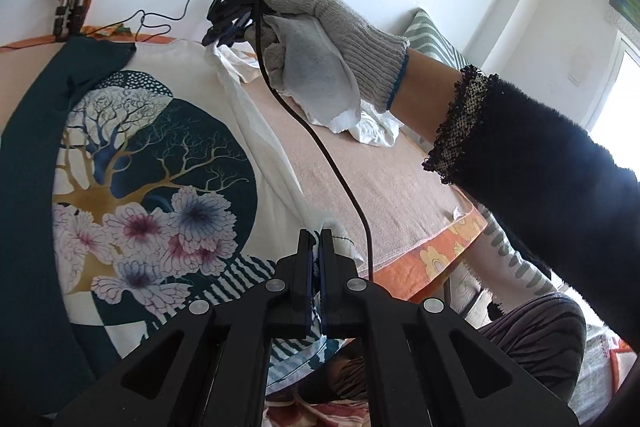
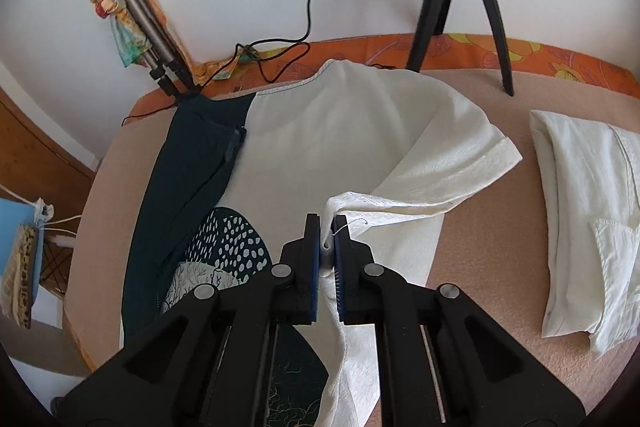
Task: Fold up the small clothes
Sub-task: 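Grasp the cream side edge with the right tool and fold it over, then release the cream side with the right tool and withdraw it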
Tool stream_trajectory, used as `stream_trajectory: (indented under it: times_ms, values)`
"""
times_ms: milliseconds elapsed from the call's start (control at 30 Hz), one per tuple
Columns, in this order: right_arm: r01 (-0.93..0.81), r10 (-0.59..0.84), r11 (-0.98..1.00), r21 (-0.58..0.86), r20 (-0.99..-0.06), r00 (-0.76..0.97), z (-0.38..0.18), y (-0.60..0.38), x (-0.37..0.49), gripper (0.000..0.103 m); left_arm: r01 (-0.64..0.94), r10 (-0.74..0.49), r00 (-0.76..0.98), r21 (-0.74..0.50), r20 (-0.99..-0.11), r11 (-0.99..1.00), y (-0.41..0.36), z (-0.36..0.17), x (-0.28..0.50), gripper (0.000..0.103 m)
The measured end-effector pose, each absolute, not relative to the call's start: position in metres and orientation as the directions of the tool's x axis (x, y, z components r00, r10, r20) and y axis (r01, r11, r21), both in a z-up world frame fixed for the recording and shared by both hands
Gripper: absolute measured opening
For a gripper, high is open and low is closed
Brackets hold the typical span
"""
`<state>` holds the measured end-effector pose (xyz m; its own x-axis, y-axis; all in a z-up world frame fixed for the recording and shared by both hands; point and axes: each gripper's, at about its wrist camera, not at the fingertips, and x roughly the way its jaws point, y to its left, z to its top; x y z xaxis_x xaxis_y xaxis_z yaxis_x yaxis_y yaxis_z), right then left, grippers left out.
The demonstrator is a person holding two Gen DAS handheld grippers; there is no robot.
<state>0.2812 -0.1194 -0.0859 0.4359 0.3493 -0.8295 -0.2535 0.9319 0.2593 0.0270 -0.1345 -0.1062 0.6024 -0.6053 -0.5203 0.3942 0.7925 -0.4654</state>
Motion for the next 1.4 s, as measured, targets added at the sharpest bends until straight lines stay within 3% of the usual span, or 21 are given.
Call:
stream_trajectory:
  times_ms: [167,567,667,700,800,833,867,933,1033,1300,1400]
  values:
    - [-0.373,0.290,0.918,0.135,-0.869,0.400,-0.093,-0.053,0.272,0.007,0.335,-0.573,0.628,-0.483,-0.526,0.809,-0.104,-0.112,0.021,0.001]
    - [-0.445,0.273,0.888,0.120,-0.914,0.299,-0.123,0.018,0.275,0.007,0.209,-0.505,0.636,-0.499,-0.584,0.841,-0.061,-0.136,0.010,0.001]
    - [-0.462,0.294,0.875,0.143,-0.916,0.272,-0.120,0.020,0.269,0.015,0.162,-0.478,0.636,-0.500,-0.606,0.850,-0.048,-0.137,0.007,0.011]
    - [-0.468,0.305,0.871,0.151,-0.912,0.273,-0.116,0.017,0.265,0.027,0.155,-0.458,0.650,-0.484,-0.607,0.861,-0.045,-0.134,0.004,0.012]
    - [-0.467,0.339,0.867,0.173,-0.892,0.299,-0.096,-0.001,0.252,0.034,0.164,-0.406,0.696,-0.420,-0.592,0.892,-0.040,-0.120,-0.006,0.013]
    - [-0.460,0.349,0.869,0.183,-0.886,0.306,-0.089,-0.009,0.248,0.034,0.183,-0.401,0.701,-0.395,-0.590,0.900,-0.044,-0.116,-0.006,0.018]
    - [-0.449,0.365,0.870,0.202,-0.877,0.312,-0.083,-0.018,0.244,0.034,0.203,-0.402,0.696,-0.374,-0.595,0.905,-0.049,-0.113,-0.006,0.031]
    - [-0.426,0.405,0.869,0.253,-0.857,0.318,-0.071,-0.038,0.232,0.034,0.233,-0.419,0.679,-0.364,-0.603,0.902,-0.059,-0.112,-0.003,0.043]
    - [-0.392,0.443,0.870,0.300,-0.825,0.352,-0.055,-0.081,0.195,0.034,0.299,-0.440,0.649,-0.323,-0.621,0.898,-0.083,-0.115,0.002,0.043]
    - [-0.314,0.463,0.881,0.354,-0.781,0.419,-0.045,-0.156,0.127,0.034,0.357,-0.356,0.604,-0.158,-0.713,0.921,-0.127,-0.137,0.017,0.043]
    - [-0.281,0.458,0.887,0.366,-0.769,0.446,-0.043,-0.179,0.116,0.034,0.369,-0.343,0.627,-0.120,-0.699,0.922,-0.129,-0.138,0.014,0.043]
